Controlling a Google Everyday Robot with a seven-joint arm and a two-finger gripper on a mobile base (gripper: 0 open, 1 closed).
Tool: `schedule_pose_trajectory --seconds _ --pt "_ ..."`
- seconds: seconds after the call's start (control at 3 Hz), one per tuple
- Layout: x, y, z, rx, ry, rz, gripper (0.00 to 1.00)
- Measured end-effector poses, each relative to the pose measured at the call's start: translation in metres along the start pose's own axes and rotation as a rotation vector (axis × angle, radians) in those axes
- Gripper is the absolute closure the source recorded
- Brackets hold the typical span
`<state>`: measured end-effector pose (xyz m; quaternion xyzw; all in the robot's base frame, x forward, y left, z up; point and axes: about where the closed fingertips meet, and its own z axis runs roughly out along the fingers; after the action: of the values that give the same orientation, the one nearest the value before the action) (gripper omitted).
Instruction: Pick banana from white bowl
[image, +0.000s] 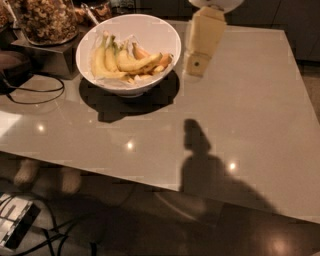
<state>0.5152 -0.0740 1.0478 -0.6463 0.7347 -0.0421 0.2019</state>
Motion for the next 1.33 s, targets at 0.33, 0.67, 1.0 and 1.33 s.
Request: schedule_pose_trajectory --seconds 0.33,0.67,1.0,1.33 --pt "-0.017 -0.018 0.013 -0.02 0.008 0.035 0.0" --pt "-0.032 -0.038 0.032 -0.036 0.013 0.069 0.04" --pt "-0.042 -0.06 0.055 -0.052 0.015 0.111 0.21" --pt "-0.052 -0.077 0.079 -0.072 0.015 0.141 0.36"
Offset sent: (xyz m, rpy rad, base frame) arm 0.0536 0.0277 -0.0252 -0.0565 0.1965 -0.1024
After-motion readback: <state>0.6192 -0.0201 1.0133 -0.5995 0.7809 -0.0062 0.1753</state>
